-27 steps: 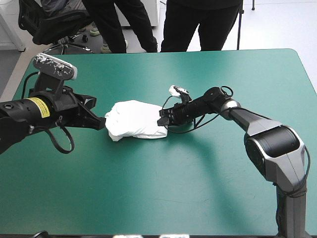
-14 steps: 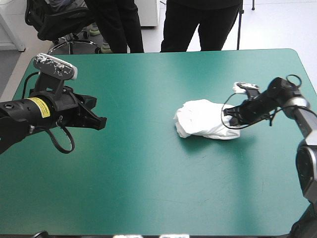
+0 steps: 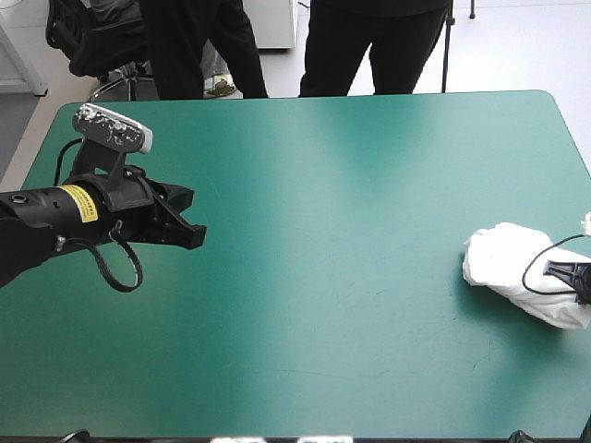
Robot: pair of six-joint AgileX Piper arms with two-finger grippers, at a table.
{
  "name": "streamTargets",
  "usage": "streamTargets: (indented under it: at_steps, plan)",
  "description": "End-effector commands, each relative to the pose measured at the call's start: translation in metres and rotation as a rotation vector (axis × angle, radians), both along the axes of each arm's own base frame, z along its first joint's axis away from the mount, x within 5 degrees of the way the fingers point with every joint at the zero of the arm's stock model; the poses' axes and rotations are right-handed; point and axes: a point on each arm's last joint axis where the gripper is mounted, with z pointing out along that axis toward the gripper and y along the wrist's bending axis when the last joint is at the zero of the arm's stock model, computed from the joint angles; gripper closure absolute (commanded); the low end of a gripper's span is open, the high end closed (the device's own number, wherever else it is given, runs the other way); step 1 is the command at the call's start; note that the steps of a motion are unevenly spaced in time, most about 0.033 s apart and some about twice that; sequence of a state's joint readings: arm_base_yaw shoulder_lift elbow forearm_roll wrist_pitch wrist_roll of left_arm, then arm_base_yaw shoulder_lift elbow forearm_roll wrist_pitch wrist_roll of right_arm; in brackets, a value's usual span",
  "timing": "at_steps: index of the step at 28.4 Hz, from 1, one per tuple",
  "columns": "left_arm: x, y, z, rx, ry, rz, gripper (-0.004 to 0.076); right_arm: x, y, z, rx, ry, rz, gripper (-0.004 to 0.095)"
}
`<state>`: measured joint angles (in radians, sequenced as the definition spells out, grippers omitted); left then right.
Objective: Fold the cloth
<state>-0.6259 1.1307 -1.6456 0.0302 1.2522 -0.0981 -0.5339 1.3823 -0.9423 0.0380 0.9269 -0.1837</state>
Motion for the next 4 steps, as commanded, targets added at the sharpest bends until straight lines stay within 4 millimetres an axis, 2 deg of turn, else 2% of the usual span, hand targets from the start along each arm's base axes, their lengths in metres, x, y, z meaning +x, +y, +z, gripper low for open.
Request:
streamTargets:
  at_steps: [1, 4]
  plan:
    - [-0.0109, 0.0046, 0.0077, -0.027, 0.007, -0.016, 0.0733, -0.0058, -0.0102, 0.0131, -0.119, -0.033, -0.070, 0.0925]
    - [-0.0113, 0.0041, 0.0077, -0.032, 0.011, -0.021, 0.0733, -0.0059, -0.0105, 0.0136, -0.106, -0.048, -0.133, 0.0923]
